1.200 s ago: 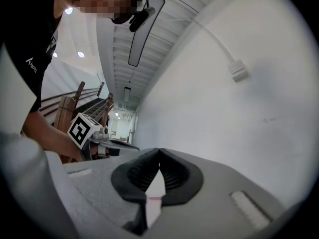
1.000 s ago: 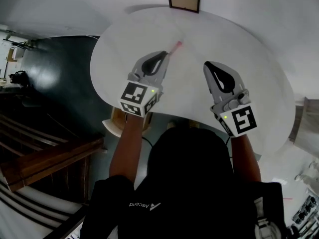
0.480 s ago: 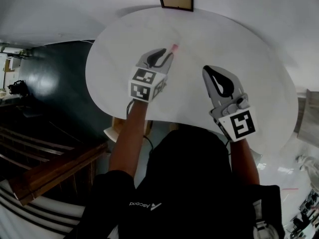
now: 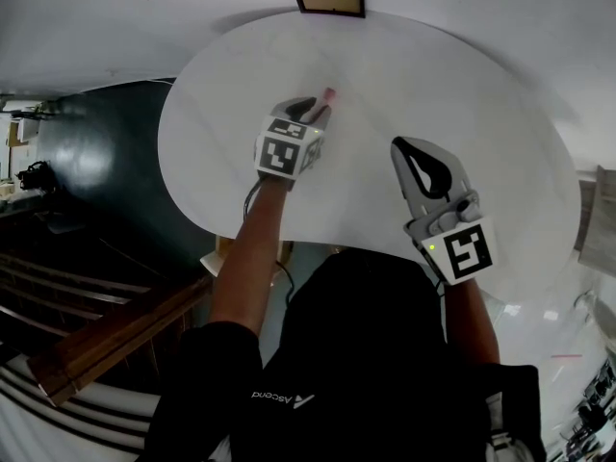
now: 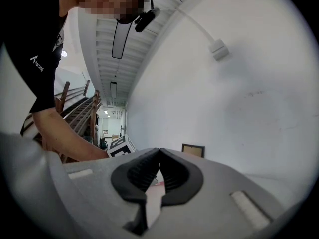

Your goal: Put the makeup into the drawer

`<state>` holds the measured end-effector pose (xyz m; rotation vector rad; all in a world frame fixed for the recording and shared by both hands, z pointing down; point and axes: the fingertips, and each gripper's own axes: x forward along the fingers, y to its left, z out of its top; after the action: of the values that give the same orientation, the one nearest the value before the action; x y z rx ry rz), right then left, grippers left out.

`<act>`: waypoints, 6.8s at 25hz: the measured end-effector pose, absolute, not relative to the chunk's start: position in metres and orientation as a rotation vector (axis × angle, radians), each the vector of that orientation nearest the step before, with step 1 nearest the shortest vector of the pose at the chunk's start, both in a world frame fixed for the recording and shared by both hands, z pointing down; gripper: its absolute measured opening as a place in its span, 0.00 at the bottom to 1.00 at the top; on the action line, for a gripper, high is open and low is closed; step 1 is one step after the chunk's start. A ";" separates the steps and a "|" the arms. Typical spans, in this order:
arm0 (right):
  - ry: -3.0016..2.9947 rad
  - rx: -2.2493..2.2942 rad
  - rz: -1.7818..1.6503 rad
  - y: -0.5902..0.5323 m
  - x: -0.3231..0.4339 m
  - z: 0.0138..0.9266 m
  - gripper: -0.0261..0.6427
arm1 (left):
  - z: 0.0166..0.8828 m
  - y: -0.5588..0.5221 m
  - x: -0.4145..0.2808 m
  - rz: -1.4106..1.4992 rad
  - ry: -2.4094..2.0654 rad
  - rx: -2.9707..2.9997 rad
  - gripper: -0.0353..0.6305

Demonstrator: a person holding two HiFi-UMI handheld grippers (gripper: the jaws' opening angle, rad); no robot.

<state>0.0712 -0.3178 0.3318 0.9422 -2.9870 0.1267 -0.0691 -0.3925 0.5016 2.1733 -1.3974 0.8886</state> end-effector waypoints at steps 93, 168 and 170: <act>-2.849 0.996 0.001 0.012 -0.138 0.338 0.04 | 0.452 0.023 -0.218 0.816 -0.900 2.888 0.13; -2.710 1.139 0.164 0.029 -0.096 0.410 0.04 | 0.594 0.010 -0.176 1.411 -0.502 2.730 0.14; -2.725 1.143 0.152 0.030 -0.095 0.399 0.04 | 0.562 0.010 -0.171 1.299 -0.595 2.769 0.13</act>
<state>-0.0948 0.0297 0.3987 1.1430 -2.7251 0.1522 -0.1713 0.0098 0.5617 2.7689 -0.5950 1.2989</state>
